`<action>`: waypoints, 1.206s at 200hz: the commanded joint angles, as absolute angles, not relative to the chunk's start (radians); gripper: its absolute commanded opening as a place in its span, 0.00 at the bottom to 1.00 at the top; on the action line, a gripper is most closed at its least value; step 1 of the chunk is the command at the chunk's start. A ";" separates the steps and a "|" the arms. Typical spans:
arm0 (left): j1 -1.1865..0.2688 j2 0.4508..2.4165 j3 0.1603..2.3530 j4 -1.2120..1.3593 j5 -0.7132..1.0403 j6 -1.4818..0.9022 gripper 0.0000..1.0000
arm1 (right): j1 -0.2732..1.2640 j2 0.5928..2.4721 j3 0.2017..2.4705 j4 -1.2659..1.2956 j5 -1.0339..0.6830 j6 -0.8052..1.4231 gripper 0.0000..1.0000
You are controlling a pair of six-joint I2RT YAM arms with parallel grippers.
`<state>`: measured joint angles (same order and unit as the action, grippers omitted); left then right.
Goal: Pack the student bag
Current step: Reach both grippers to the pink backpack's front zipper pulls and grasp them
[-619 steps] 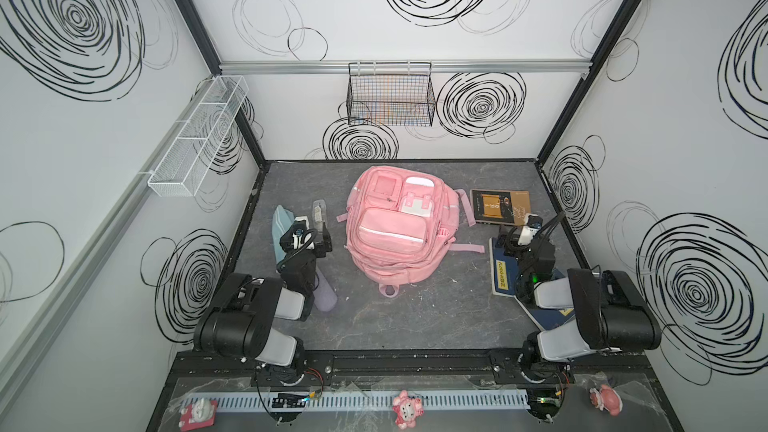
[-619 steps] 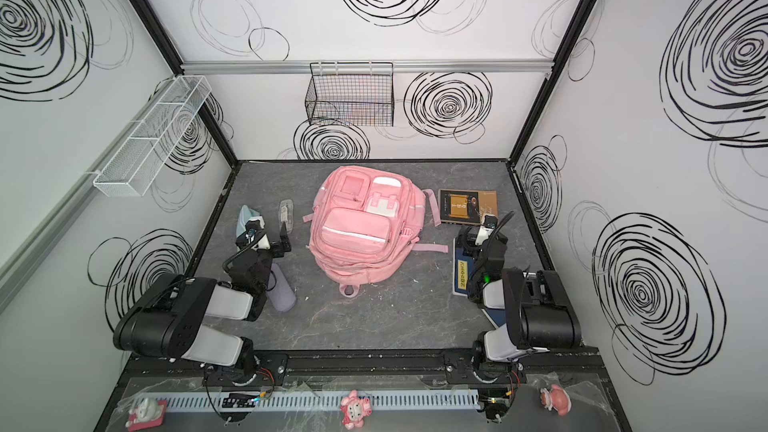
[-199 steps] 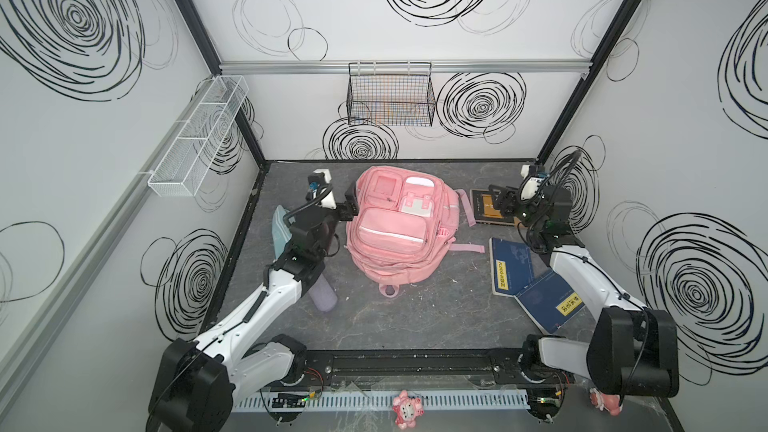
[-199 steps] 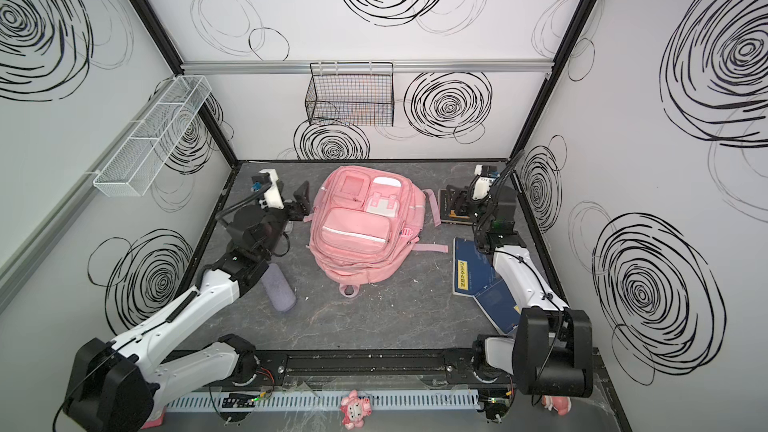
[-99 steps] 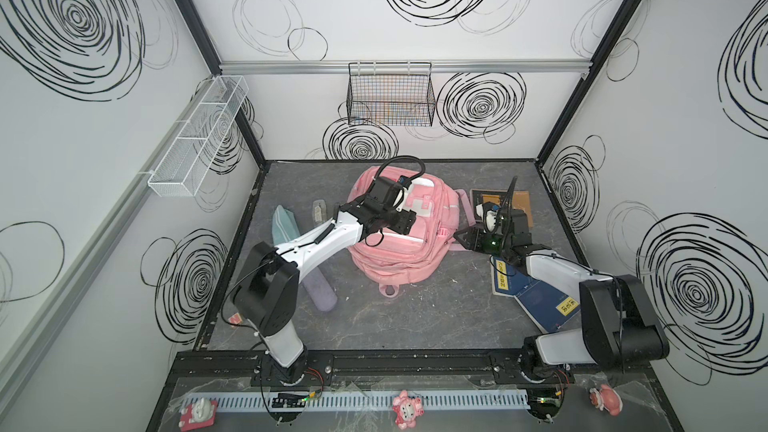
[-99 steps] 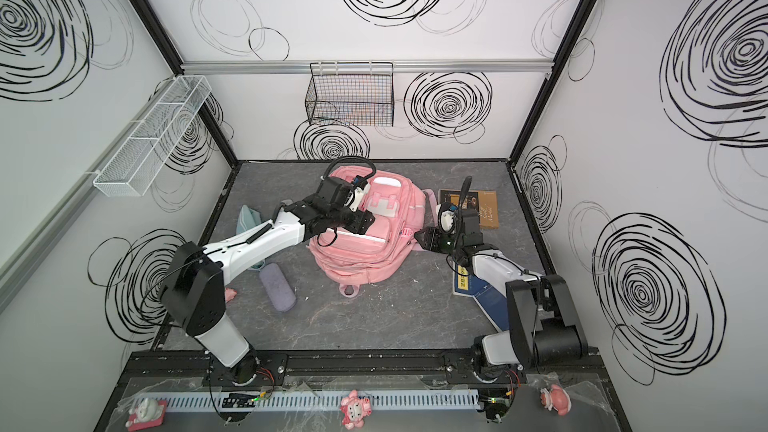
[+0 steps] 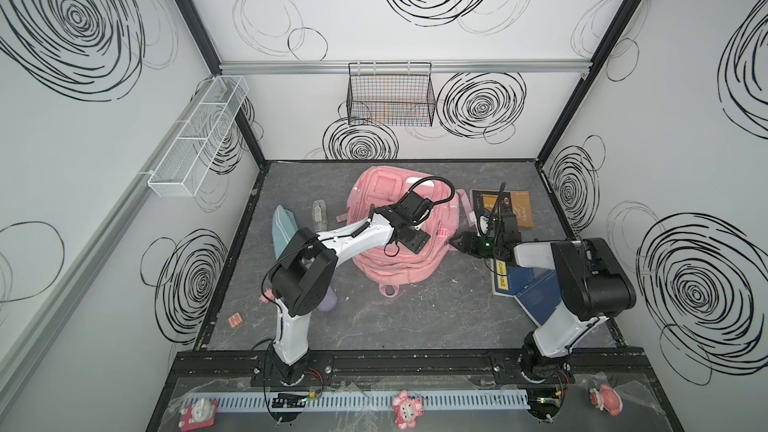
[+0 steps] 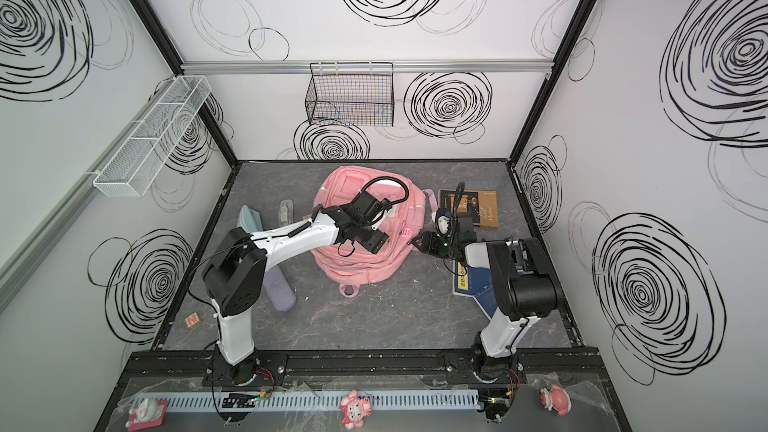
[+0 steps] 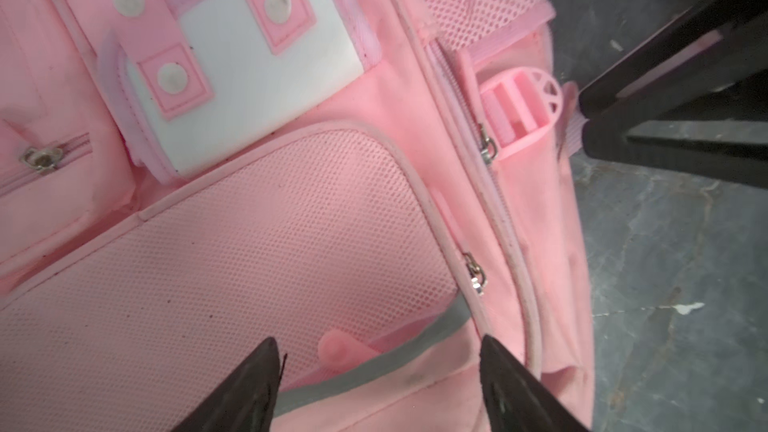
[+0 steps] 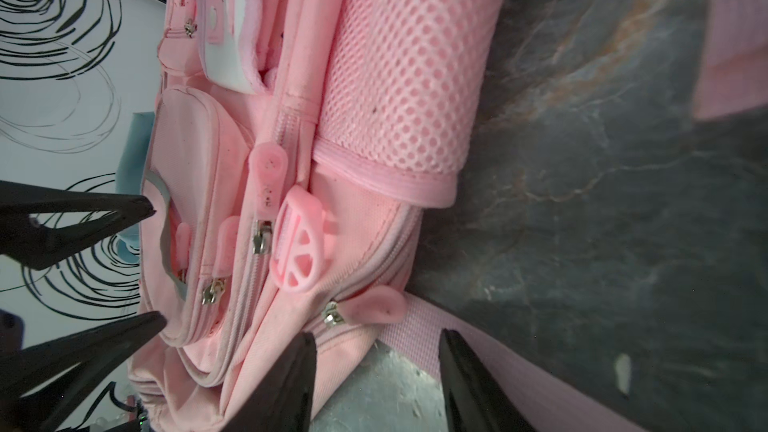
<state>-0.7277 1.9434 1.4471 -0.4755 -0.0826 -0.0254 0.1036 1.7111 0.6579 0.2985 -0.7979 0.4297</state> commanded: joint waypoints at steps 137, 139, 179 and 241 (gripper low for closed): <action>-0.759 2.018 1.525 -0.511 -0.003 -0.120 0.87 | 0.095 1.744 0.626 0.493 -0.906 0.425 0.42; -0.759 2.015 1.525 -0.511 -0.002 -0.120 0.87 | 0.094 1.744 0.625 0.493 -0.906 0.425 0.42; -0.752 1.997 1.520 -0.502 0.066 -0.157 0.86 | 0.080 1.768 0.588 0.600 -0.925 0.474 0.38; -0.753 2.068 1.537 -0.523 -0.004 -0.164 0.85 | 0.080 1.815 0.581 0.736 -0.941 0.521 0.40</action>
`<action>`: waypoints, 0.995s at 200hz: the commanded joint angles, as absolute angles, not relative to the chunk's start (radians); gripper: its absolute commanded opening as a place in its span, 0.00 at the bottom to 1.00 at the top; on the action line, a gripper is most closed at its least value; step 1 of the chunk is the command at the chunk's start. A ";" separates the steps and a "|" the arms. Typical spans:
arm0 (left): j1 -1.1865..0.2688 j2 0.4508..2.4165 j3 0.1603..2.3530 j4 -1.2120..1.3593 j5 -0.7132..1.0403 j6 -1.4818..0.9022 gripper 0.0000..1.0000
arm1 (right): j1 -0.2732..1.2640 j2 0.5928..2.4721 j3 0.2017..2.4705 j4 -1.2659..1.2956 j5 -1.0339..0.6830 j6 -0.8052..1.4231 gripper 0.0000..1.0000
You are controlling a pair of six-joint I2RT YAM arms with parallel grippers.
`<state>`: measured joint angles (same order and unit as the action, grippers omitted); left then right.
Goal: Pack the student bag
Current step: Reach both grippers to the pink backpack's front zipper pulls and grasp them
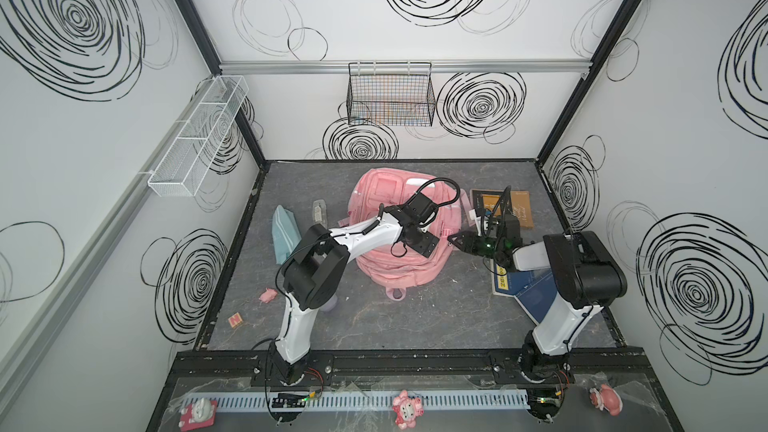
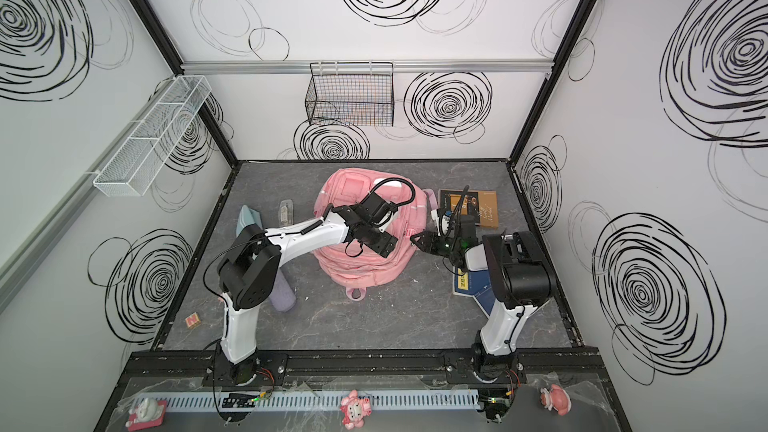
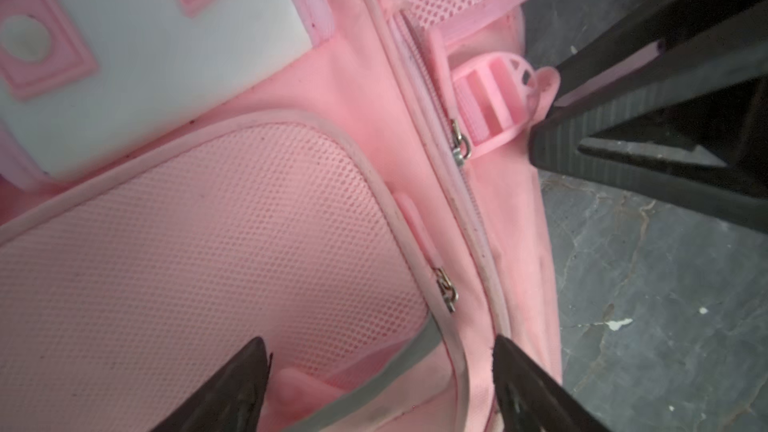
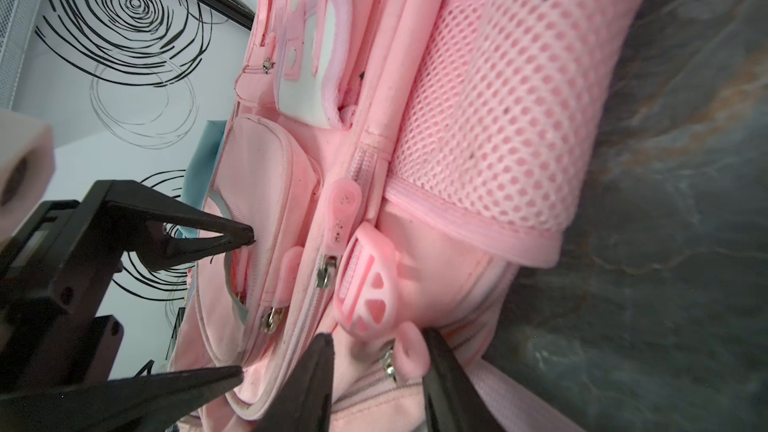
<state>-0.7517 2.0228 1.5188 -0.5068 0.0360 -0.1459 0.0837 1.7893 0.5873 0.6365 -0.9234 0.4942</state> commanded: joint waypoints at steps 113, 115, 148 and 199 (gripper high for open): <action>-0.663 2.082 1.524 -0.482 0.098 -0.238 0.04 | 0.089 1.806 0.529 0.854 -0.950 0.543 0.10; -0.661 2.080 1.523 -0.479 0.102 -0.241 0.04 | 0.091 1.805 0.529 0.854 -0.949 0.542 0.10; -0.636 2.014 1.476 -0.412 0.183 -0.285 0.00 | 0.103 1.785 0.529 0.859 -0.948 0.520 0.06; -0.591 1.899 1.432 -0.295 0.303 -0.413 0.00 | 0.177 1.648 0.507 0.815 -0.870 0.401 0.01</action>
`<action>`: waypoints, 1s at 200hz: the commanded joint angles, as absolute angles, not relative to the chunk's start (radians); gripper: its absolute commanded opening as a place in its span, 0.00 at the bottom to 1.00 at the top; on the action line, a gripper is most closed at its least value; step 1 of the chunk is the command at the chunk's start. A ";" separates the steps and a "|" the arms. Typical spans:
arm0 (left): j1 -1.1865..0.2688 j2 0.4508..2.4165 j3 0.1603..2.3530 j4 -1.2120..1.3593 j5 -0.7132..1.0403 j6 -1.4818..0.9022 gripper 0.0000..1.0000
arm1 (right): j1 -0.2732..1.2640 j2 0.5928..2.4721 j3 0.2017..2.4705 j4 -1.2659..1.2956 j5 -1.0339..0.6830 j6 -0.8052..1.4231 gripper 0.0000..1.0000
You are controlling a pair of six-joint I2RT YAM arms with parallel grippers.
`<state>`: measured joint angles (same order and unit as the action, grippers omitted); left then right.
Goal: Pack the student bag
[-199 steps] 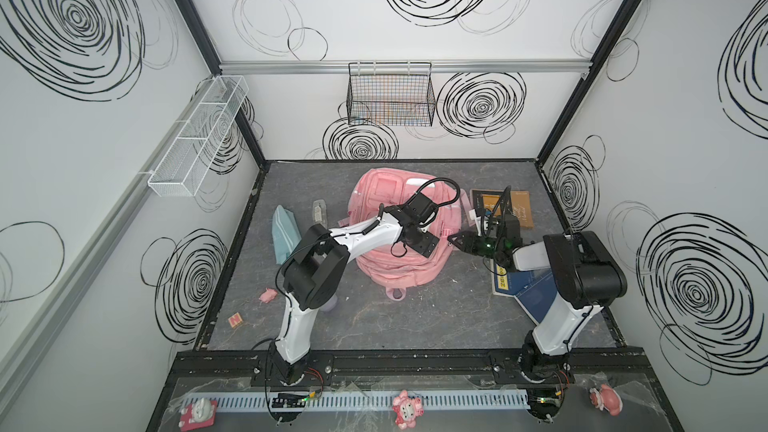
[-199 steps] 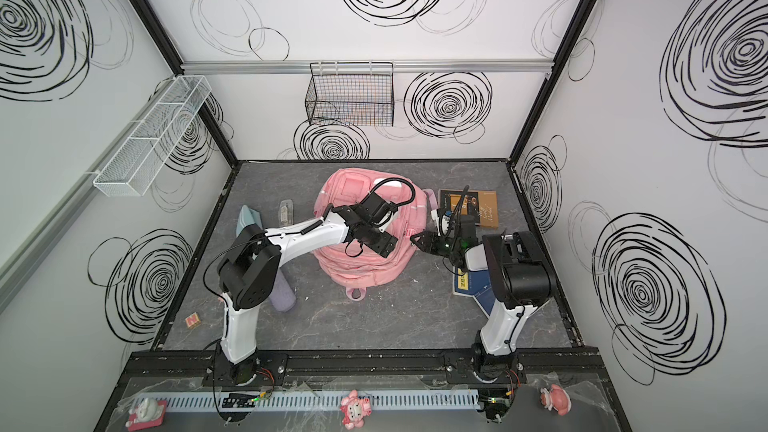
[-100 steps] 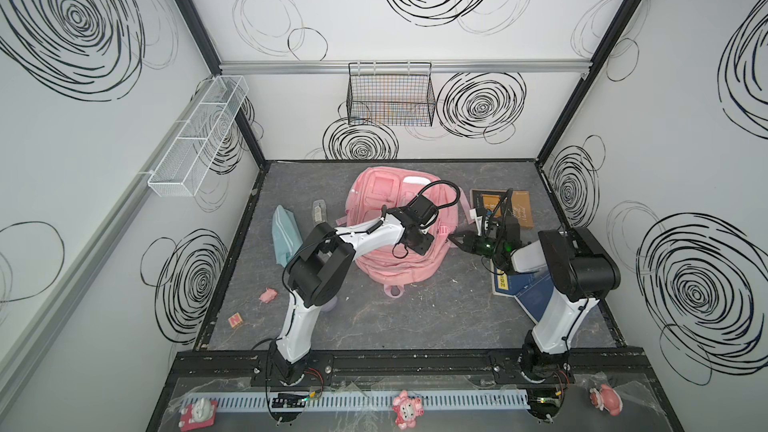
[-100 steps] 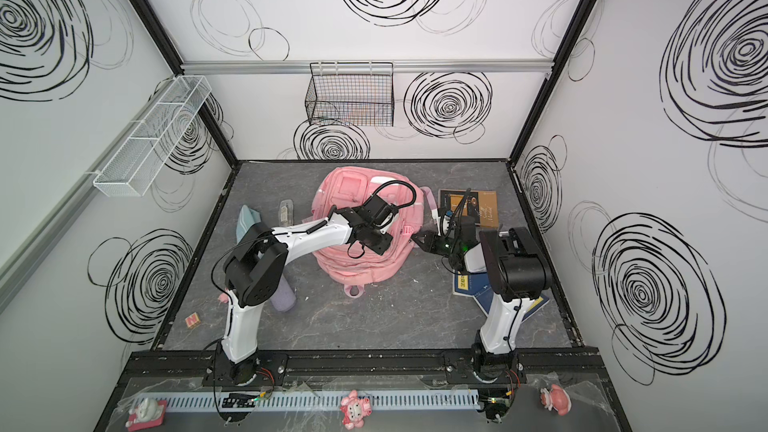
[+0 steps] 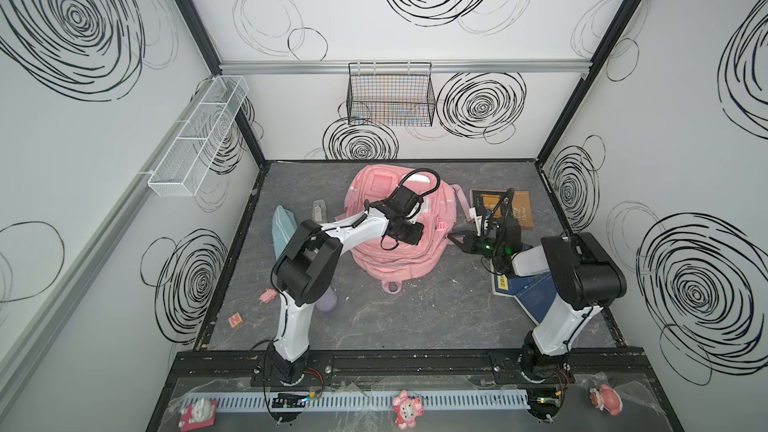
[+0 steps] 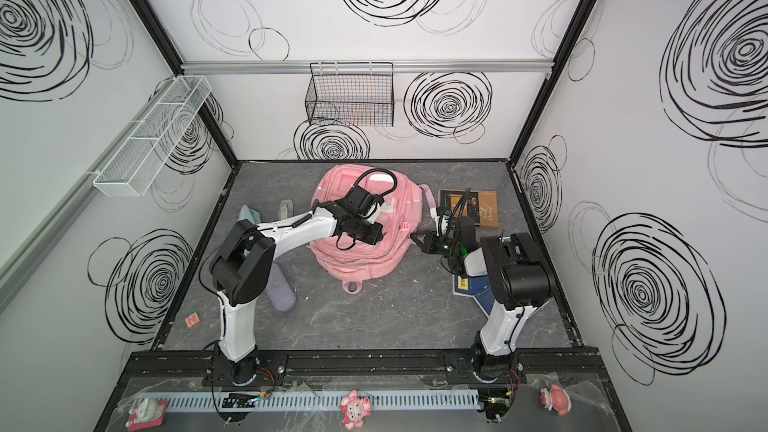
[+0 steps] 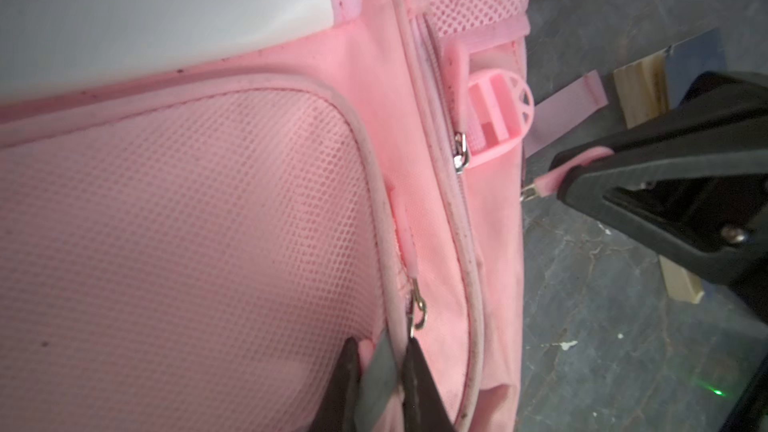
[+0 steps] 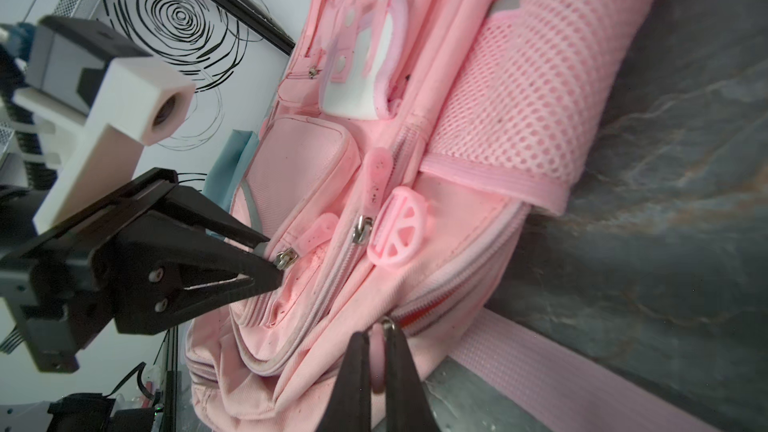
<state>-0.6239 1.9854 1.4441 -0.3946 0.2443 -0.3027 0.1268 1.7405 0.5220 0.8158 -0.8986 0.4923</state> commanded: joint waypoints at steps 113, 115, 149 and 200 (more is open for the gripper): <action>-0.518 1.775 1.380 -0.039 0.333 -0.750 0.00 | 0.426 1.148 0.354 0.700 -0.618 0.145 0.00; -0.517 1.776 1.381 -0.037 0.331 -0.754 0.00 | 0.431 1.143 0.352 0.700 -0.618 0.143 0.00; -0.521 1.782 1.376 0.037 0.301 -0.844 0.00 | 0.520 1.074 0.339 0.668 -0.608 0.101 0.00; -0.538 1.799 1.413 0.088 0.240 -0.897 0.00 | 0.620 1.081 0.354 0.661 -0.603 0.062 0.00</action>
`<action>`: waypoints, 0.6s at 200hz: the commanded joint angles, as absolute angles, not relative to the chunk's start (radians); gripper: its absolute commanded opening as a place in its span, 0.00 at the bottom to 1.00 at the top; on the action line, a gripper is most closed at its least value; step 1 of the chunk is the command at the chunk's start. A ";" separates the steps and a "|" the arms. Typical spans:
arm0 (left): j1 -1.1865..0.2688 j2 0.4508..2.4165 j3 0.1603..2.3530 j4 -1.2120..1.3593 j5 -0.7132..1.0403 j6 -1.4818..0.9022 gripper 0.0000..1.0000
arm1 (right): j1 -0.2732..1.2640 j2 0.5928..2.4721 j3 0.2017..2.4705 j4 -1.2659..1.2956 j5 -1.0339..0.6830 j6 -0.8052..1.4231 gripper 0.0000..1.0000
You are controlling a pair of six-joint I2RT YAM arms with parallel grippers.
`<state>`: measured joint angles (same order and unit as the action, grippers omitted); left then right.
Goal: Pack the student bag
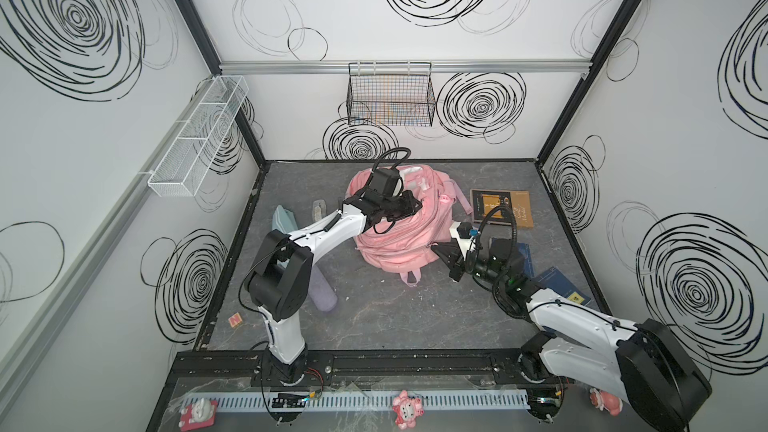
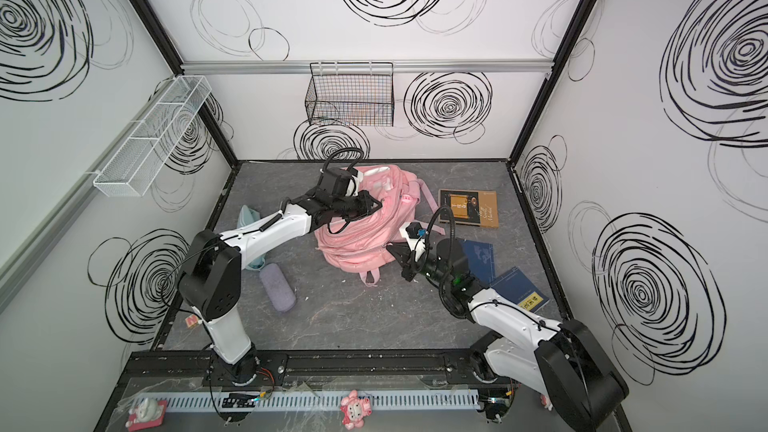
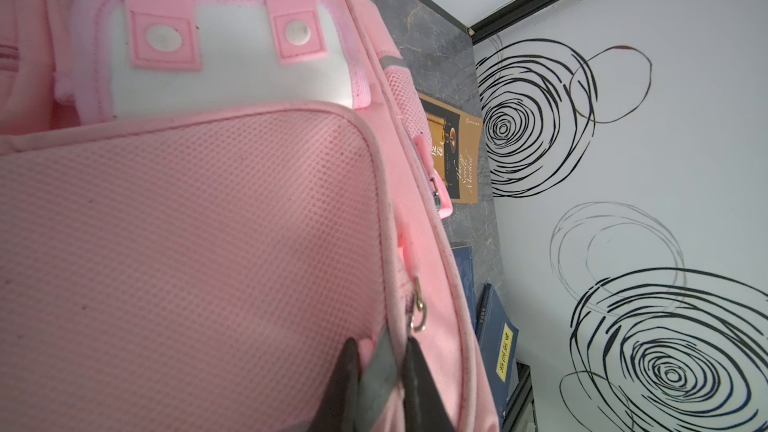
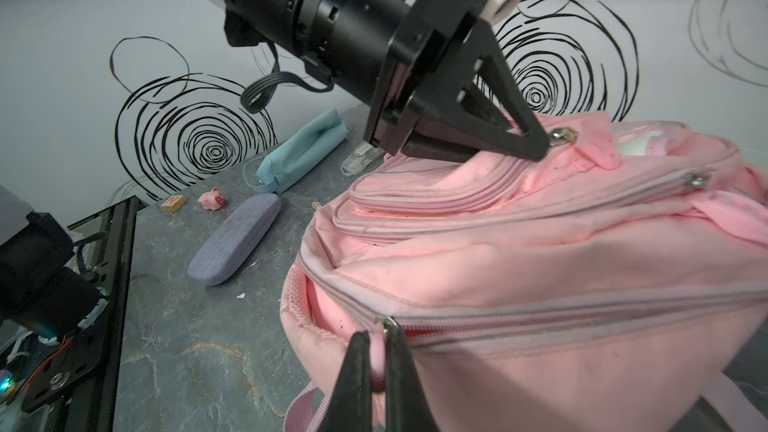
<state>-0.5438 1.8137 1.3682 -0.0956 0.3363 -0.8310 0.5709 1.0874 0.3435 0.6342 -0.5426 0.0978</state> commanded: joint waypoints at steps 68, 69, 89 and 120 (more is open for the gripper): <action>-0.532 1.699 1.438 -0.080 0.302 -0.653 0.48 | 0.611 1.099 0.405 0.616 -0.553 0.079 0.00; -0.533 1.695 1.438 -0.087 0.301 -0.645 0.48 | 0.611 1.099 0.405 0.615 -0.553 0.079 0.00; -0.546 1.652 1.451 -0.228 0.273 -0.510 0.49 | 0.607 1.092 0.400 0.614 -0.545 0.071 0.00; -0.599 1.673 1.524 -0.467 0.287 -0.302 0.49 | 0.601 1.068 0.386 0.623 -0.552 0.053 0.00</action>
<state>-0.5560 1.6550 1.4494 -0.2512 0.2932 -0.5301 0.6025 1.1072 0.3637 0.5579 -0.5285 0.0837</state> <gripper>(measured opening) 0.488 0.068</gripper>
